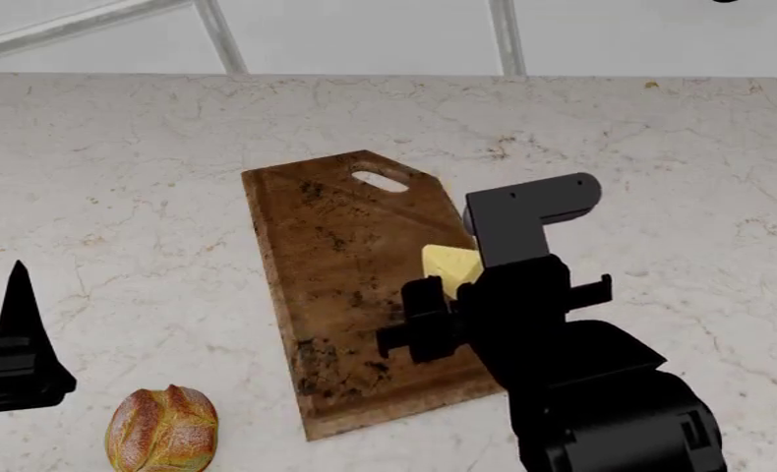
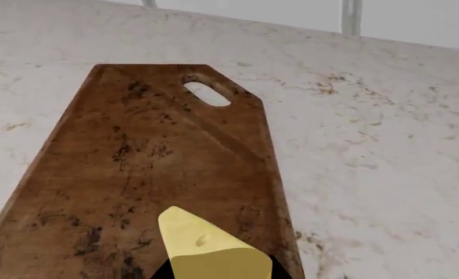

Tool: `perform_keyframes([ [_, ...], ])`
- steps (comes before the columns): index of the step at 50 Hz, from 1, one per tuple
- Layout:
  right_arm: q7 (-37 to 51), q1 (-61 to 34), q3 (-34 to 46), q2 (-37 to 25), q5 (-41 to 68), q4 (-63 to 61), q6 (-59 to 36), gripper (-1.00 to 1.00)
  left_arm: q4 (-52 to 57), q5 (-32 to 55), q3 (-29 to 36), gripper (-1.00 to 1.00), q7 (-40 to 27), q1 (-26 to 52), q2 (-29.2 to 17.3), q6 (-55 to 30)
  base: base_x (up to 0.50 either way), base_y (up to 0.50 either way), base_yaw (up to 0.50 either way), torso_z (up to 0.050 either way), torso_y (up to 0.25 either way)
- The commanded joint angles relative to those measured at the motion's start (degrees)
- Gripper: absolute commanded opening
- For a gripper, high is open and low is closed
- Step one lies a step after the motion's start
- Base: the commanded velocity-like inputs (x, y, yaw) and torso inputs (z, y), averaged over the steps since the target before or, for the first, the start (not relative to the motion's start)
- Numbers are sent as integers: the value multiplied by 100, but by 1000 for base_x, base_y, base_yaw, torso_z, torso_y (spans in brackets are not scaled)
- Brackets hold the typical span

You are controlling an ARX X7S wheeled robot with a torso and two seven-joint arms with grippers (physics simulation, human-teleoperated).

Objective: Place the bread and cheese on the cutting board.

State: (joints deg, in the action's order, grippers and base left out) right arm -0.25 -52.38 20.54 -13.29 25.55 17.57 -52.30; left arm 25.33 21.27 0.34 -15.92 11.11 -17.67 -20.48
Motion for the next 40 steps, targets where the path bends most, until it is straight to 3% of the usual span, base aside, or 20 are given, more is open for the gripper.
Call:
perform_keyframes([
  [1,-81,5,61,28,-74,132,38,-100,15,39,-6,100,-28,-6,-18,3,0,0,0,0,0],
  [40,30,223,154,57,-118,420,302,-100,-78,75,57,100,-75,8,-56,96,0,0,0,0,0],
])
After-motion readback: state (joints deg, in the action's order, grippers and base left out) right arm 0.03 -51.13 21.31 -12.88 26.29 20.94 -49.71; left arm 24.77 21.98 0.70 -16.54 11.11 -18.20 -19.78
